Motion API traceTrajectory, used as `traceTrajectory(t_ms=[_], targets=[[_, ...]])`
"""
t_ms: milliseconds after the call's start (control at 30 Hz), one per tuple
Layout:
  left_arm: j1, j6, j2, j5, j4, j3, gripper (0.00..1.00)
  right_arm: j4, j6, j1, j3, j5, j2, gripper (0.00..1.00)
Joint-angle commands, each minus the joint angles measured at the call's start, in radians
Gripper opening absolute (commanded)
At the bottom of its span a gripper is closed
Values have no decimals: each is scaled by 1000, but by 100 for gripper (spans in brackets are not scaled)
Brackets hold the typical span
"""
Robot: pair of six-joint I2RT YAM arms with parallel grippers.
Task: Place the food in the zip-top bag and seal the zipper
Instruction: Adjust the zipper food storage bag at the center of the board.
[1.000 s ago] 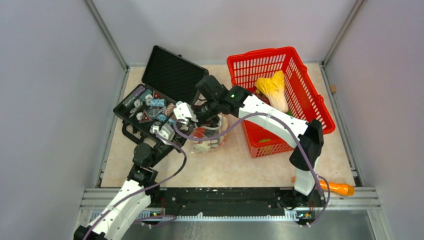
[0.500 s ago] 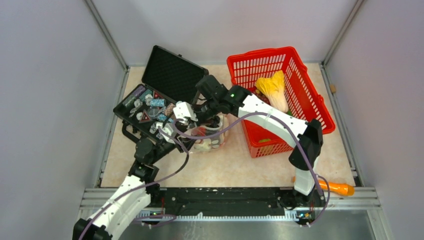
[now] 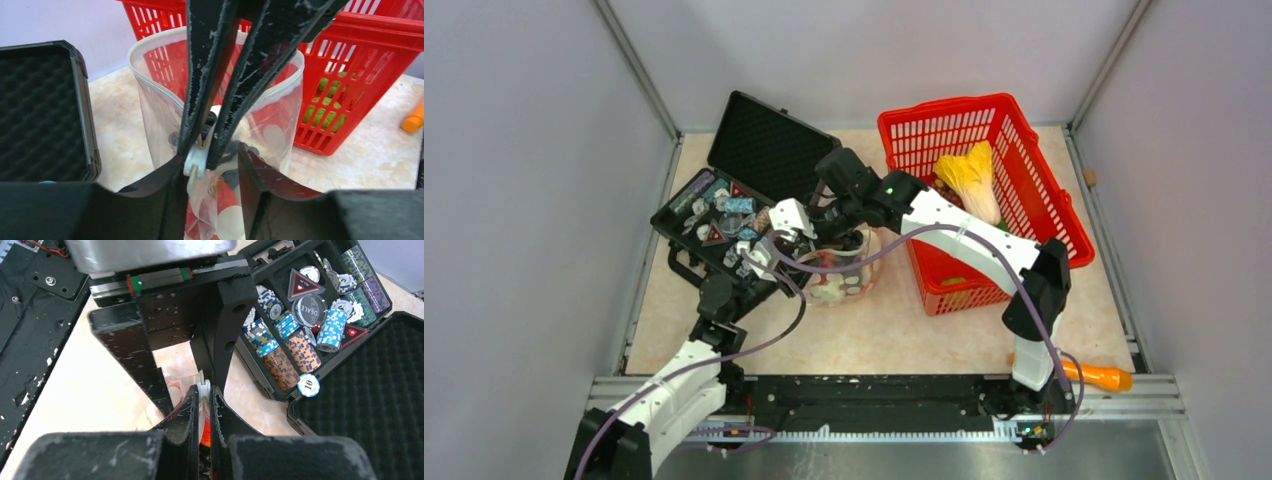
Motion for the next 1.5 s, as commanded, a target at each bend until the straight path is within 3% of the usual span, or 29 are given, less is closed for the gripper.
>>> traceTrajectory(t_ms=[0, 133, 267, 700, 1200, 1467], targets=[[4, -24, 60, -28, 185, -6, 37, 43, 19, -5, 2, -43, -78, 0], [4, -4, 95, 33, 177, 6, 15, 50, 27, -5, 7, -28, -80, 0], [4, 1, 82, 28, 162, -9, 0, 52, 32, -5, 9, -22, -80, 0], [4, 0, -47, -129, 76, -15, 0, 19, 25, -5, -11, 93, -69, 0], [4, 13, -108, -147, 33, -22, 0, -29, 22, -21, -35, 208, -82, 0], [4, -26, -142, -165, -29, -1, 2, 5, 16, -23, -103, 165, -138, 0]])
